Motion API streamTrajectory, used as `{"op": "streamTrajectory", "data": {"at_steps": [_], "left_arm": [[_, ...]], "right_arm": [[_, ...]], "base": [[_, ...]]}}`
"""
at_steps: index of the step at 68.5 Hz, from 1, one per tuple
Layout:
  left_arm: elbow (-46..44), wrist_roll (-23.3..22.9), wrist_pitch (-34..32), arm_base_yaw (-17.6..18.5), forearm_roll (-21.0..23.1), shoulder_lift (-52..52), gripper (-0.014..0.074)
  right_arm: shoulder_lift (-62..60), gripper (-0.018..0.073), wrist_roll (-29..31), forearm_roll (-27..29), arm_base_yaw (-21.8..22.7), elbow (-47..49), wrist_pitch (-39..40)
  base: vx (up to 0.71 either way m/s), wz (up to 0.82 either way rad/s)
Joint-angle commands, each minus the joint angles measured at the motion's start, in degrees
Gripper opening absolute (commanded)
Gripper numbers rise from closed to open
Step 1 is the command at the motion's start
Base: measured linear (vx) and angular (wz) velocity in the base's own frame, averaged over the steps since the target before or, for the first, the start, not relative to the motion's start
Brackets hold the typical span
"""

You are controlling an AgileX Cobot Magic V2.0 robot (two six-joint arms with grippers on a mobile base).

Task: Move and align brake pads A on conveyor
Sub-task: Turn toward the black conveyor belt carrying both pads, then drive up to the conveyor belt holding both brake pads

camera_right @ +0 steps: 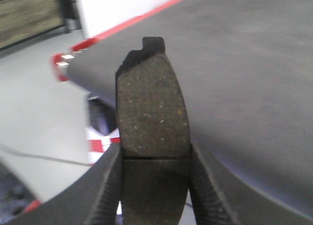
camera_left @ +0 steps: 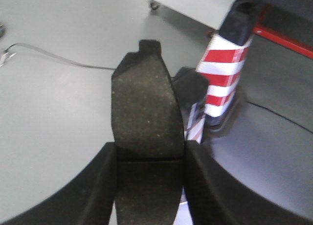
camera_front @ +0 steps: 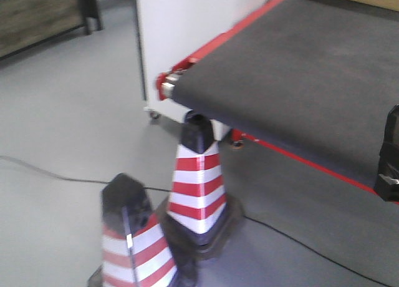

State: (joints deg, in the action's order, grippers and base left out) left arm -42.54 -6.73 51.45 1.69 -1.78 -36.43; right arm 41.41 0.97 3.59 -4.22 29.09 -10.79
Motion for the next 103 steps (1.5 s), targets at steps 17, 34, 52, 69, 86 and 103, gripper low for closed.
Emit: {"op": "streamTrajectory", "data": {"at_steps": [17, 34, 52, 69, 86, 103], "left_arm": [[-1.6, 0.0, -4.2, 0.2, 0.2, 0.2, 0.0135], [-1.6, 0.0, -4.2, 0.2, 0.2, 0.2, 0.0135], [-1.6, 0.0, -4.2, 0.2, 0.2, 0.2, 0.0135], [-1.6, 0.0, -4.2, 0.2, 0.2, 0.2, 0.0135], [-1.6, 0.0, -4.2, 0.2, 0.2, 0.2, 0.0135], [-1.6, 0.0, -4.2, 0.2, 0.2, 0.2, 0.0135]], "right_arm": [[0.0, 0.0033, 0.2, -0.2, 0.2, 2.0, 5.5], [0.0, 0.0033, 0.2, -0.2, 0.2, 2.0, 5.5], [0.0, 0.0033, 0.2, -0.2, 0.2, 2.0, 5.5], [0.0, 0.0033, 0.2, -0.2, 0.2, 2.0, 5.5], [0.0, 0.0033, 0.2, -0.2, 0.2, 2.0, 5.5], [0.0, 0.0033, 0.2, -0.2, 0.2, 2.0, 5.5]], "base": [[0.22, -0.79], [0.21, -0.76], [0.21, -0.42], [0.26, -0.14], [0.29, -0.07], [0.27, -0.11]]}}
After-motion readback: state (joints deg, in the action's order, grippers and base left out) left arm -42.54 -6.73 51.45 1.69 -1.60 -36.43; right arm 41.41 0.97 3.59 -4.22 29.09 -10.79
